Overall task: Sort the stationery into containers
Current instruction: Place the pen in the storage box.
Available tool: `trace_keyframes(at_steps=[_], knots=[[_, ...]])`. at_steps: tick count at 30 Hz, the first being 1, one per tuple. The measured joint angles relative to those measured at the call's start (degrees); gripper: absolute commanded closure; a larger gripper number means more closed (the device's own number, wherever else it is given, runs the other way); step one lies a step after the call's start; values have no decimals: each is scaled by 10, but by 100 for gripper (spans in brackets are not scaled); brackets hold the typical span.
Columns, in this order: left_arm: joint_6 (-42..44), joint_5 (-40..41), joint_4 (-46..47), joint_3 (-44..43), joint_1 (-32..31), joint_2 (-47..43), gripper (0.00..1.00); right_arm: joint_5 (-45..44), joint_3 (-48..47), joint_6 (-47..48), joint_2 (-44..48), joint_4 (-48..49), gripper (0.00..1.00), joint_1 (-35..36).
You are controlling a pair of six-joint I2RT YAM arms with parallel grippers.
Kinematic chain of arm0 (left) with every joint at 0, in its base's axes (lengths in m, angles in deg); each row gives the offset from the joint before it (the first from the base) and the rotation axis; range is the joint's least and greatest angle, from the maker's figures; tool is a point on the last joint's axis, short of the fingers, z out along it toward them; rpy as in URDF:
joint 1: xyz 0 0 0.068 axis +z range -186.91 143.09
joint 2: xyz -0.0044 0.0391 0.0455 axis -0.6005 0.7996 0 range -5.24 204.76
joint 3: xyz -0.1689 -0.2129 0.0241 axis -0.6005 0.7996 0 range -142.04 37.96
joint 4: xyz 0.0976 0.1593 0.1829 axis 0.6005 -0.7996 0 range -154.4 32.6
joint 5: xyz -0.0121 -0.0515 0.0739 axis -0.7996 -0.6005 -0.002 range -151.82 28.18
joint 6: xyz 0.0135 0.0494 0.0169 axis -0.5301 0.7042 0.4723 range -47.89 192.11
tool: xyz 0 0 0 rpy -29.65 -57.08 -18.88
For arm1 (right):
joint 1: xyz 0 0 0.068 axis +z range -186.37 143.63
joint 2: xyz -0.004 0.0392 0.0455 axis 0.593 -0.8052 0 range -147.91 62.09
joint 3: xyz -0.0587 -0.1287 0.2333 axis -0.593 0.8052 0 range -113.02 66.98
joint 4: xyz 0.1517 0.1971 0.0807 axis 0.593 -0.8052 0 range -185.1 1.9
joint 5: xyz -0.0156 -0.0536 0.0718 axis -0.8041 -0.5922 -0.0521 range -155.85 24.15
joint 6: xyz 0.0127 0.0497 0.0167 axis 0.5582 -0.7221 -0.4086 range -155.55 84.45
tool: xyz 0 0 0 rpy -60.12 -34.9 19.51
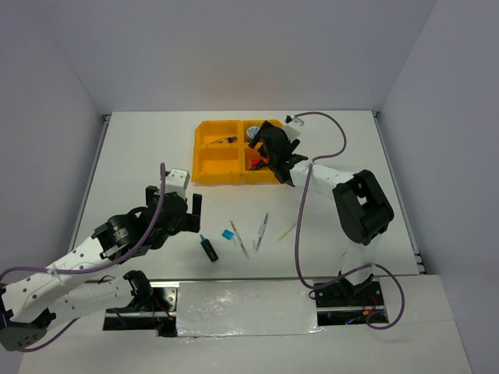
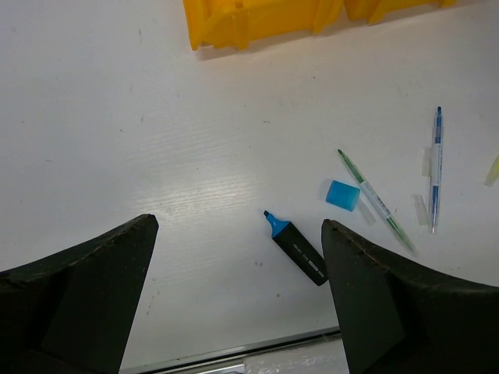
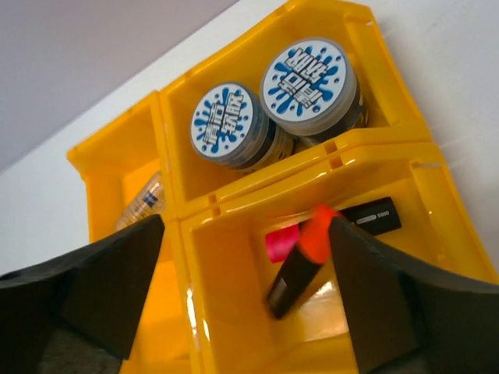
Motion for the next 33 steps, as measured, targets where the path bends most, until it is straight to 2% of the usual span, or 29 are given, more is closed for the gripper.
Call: trace_keyframes(at_steps=[8, 16, 24, 33], knots=[[-2, 13, -4, 0, 0, 0, 1, 51, 4, 38, 22, 1, 0, 0], [-10, 38, -19, 0, 13, 13, 1, 72, 31, 106, 168, -23, 0, 9], [-23, 39, -27, 0, 47, 19, 1, 75, 66, 173, 321, -81, 0, 61], [-127, 16, -21, -1, 63, 47, 1, 85, 168, 195, 446, -158, 0, 91]])
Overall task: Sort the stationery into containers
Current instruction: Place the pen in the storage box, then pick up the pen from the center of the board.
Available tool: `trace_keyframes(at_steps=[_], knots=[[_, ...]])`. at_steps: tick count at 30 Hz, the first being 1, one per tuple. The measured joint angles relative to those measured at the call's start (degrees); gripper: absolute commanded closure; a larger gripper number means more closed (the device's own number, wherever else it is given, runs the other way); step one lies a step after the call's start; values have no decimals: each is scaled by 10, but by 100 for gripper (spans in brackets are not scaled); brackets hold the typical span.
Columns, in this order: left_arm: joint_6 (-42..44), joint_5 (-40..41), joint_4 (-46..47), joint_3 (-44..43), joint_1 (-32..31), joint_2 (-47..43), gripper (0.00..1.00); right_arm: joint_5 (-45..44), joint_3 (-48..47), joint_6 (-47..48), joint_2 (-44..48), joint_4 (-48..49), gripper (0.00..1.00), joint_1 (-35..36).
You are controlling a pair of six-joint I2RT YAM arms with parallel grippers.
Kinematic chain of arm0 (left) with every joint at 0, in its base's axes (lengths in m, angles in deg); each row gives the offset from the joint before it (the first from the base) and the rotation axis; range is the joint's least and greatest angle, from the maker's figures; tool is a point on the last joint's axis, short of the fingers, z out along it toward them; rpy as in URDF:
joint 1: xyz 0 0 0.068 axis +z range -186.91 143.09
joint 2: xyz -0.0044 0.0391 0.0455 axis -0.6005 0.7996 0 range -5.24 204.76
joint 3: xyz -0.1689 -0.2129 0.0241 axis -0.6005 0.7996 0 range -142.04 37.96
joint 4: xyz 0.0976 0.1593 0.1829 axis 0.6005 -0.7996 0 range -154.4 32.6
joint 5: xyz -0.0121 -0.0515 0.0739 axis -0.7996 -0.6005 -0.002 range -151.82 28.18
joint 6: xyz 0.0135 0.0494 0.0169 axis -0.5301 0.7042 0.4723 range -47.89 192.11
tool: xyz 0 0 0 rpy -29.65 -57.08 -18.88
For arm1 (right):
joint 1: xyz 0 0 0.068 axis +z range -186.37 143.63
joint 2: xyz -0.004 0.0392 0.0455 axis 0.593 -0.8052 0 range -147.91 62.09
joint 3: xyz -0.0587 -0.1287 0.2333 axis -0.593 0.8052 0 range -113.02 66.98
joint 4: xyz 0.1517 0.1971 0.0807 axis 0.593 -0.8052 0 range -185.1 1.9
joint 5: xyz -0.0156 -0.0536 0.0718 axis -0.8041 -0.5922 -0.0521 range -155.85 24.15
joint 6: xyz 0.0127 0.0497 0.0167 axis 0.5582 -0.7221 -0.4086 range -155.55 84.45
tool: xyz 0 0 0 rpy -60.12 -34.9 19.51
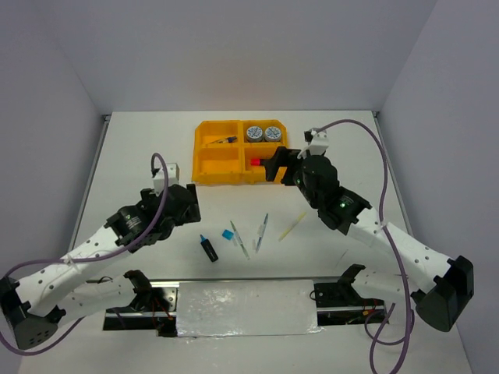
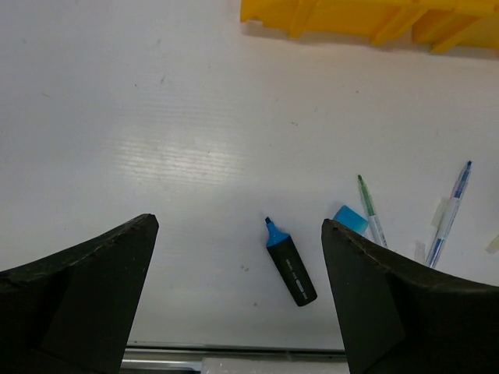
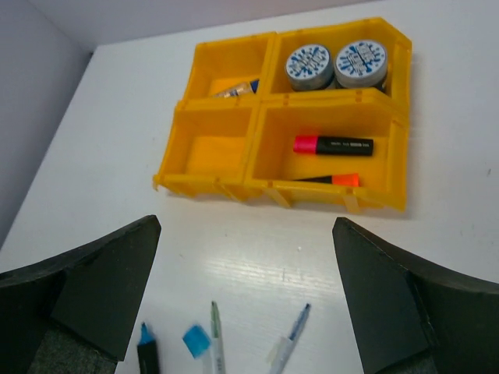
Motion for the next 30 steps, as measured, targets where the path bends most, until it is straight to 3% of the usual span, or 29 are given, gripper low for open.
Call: trace_keyframes(at_steps=[6, 14, 22, 30], knots=[[-91, -14, -23, -47, 0, 102, 1, 16, 53, 3, 15, -28, 0, 2], [-238, -33, -36, -92, -3, 204, 1, 28, 51, 0, -23, -73, 0, 2], [-404, -40, -84, -19, -49, 210, 1, 139, 71, 26, -5, -79, 0, 17], [-437, -66, -56, 56, -60, 212, 5, 187, 72, 46, -8, -80, 0, 64]])
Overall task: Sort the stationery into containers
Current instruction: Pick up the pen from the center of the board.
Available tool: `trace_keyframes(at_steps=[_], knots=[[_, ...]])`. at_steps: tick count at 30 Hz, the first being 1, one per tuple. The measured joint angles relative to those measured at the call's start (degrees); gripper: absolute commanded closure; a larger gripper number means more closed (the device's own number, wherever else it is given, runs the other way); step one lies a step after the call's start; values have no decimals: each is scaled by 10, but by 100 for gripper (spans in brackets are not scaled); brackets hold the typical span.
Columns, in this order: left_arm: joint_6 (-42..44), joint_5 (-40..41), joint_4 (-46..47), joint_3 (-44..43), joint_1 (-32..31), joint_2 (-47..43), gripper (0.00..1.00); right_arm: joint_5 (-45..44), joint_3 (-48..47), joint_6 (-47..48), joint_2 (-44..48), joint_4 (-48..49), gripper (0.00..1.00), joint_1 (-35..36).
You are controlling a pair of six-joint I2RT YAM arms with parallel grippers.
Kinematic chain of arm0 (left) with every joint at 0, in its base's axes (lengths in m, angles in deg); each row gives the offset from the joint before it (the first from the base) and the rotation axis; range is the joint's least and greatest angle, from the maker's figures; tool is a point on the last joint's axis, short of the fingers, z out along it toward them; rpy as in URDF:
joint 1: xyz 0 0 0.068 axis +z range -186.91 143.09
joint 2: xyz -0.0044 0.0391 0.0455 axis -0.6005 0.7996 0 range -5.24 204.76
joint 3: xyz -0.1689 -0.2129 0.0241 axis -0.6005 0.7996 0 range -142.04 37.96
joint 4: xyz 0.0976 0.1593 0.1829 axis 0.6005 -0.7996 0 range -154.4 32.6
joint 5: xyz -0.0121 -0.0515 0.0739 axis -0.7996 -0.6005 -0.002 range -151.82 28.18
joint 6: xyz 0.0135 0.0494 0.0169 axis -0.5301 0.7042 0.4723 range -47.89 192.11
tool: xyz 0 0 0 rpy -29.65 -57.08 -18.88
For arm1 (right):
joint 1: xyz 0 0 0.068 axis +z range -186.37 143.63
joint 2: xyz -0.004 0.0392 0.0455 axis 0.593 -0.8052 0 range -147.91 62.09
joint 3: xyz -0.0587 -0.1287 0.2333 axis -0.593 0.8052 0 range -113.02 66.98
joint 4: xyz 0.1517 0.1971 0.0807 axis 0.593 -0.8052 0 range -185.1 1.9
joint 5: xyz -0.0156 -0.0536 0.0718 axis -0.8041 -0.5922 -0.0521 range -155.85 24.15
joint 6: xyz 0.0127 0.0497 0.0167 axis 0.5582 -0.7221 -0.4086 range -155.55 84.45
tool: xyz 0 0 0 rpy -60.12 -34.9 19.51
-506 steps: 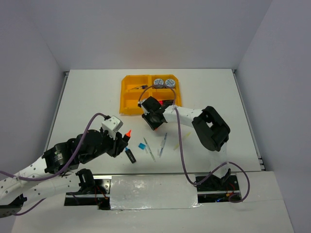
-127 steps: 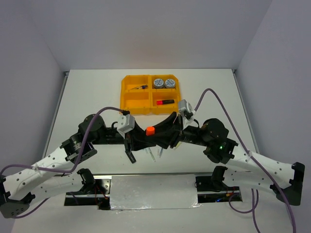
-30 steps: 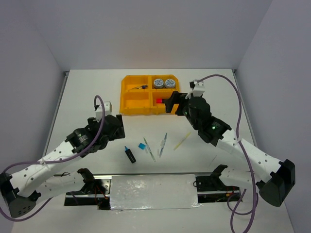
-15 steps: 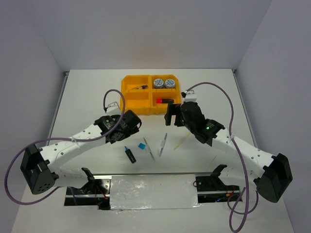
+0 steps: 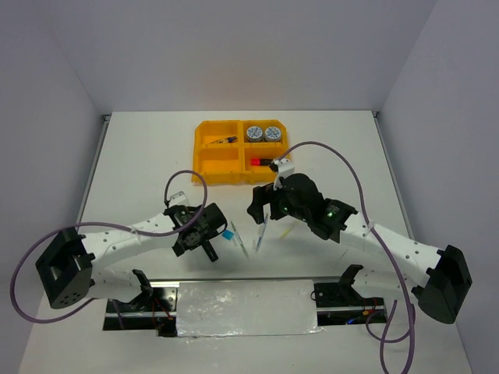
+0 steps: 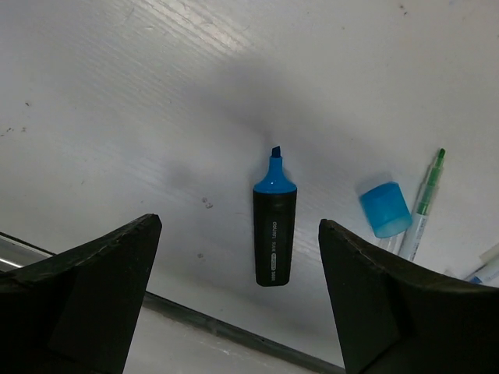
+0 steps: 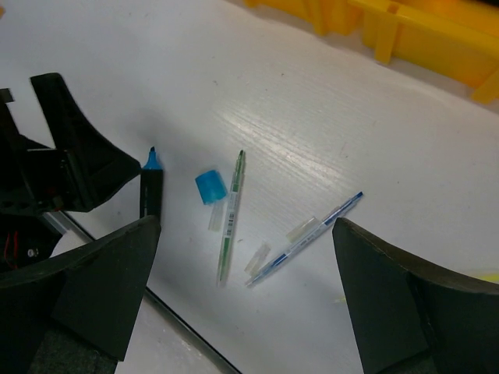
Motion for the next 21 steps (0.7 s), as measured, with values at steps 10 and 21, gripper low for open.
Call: trace_keyframes(at_steps=[10, 21], knots=[[6, -29, 79, 25, -2, 69, 9, 9, 0, 4, -11, 0, 0, 14], [7, -50, 117, 45, -28, 96, 26, 7, 0, 10, -11, 0, 0, 16]])
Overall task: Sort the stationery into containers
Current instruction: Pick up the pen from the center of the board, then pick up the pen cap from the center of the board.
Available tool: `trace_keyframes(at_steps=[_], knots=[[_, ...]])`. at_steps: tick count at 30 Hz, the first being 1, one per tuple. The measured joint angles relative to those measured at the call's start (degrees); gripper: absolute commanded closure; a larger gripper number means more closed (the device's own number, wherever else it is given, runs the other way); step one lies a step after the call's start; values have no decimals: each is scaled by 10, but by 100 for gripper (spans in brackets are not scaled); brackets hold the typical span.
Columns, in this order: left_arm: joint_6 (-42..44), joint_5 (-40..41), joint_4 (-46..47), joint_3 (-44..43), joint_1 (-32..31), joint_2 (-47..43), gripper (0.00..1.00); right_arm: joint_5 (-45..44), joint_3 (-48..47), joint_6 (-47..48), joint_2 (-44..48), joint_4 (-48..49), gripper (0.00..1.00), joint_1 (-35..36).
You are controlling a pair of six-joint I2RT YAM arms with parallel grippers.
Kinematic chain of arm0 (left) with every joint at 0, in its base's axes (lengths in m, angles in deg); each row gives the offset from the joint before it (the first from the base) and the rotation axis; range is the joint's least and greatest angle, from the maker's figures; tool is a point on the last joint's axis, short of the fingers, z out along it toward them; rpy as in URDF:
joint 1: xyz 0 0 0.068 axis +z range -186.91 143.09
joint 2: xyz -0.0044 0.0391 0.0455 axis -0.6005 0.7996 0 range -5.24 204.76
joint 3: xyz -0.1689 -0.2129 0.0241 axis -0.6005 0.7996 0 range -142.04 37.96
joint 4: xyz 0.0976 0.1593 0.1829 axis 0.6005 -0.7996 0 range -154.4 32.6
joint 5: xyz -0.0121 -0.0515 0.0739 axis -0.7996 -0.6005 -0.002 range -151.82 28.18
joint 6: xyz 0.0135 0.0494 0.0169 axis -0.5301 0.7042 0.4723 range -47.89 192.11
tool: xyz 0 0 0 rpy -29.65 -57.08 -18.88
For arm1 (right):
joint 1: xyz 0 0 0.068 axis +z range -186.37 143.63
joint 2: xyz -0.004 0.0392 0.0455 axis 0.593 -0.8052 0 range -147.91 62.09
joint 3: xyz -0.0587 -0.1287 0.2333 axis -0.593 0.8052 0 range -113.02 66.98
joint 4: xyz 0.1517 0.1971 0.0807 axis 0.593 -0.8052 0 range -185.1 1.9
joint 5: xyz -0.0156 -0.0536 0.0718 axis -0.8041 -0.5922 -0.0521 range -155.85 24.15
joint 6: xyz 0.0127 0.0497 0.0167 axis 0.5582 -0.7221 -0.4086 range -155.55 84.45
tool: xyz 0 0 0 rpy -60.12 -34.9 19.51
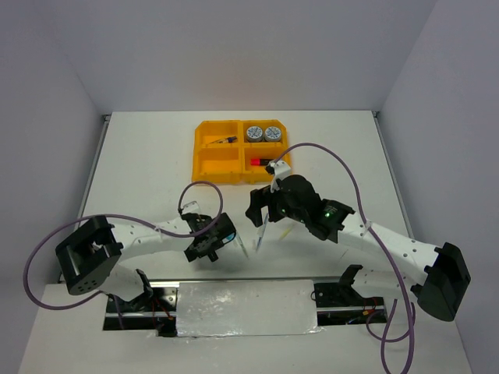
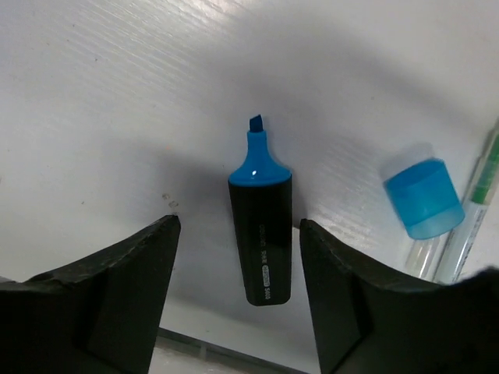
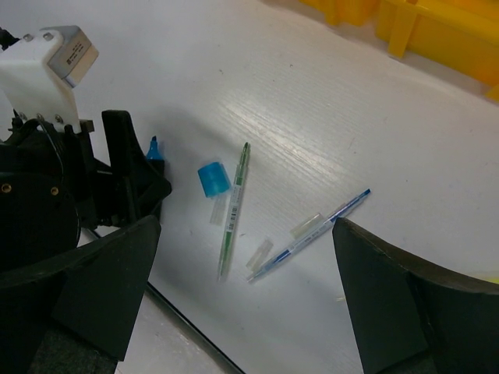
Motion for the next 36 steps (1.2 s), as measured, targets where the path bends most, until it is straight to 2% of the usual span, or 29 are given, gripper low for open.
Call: trace_keyframes(at_steps=[1, 4, 9, 12, 14, 18, 20, 24, 28, 30, 36], knots=[[-1, 1, 0, -1, -5, 2, 37, -1, 0, 0, 0, 0, 0, 0], [-2, 3, -1, 2, -17, 2, 53, -4, 0, 0, 0, -1, 0, 0], [-9, 4, 22, 28, -21, -25, 67, -9, 0, 0, 1, -1, 0, 1], [-14, 6, 32, 39, -21, -35, 79, -7, 1, 0, 6, 1, 0, 1], [-14, 8, 36, 41, -22, -41, 100, -3, 7, 0, 12, 9, 0, 1], [4, 12, 40, 52, -23, -64, 100, 28, 24, 4, 17, 32, 0, 1], [22, 21, 9, 55, -25, -89, 100, 51, 24, 10, 8, 40, 0, 1], [105, 61, -69, 24, -29, -213, 100, 94, 13, 40, -42, 43, 1, 9], [191, 102, -136, -66, -31, -326, 100, 80, -45, 77, -137, 14, 7, 50], [242, 111, -140, -97, -33, -371, 100, 61, -97, 95, -203, -15, 9, 82], [364, 121, -140, -118, -36, -474, 100, 3, -225, 128, -361, -77, 13, 137]])
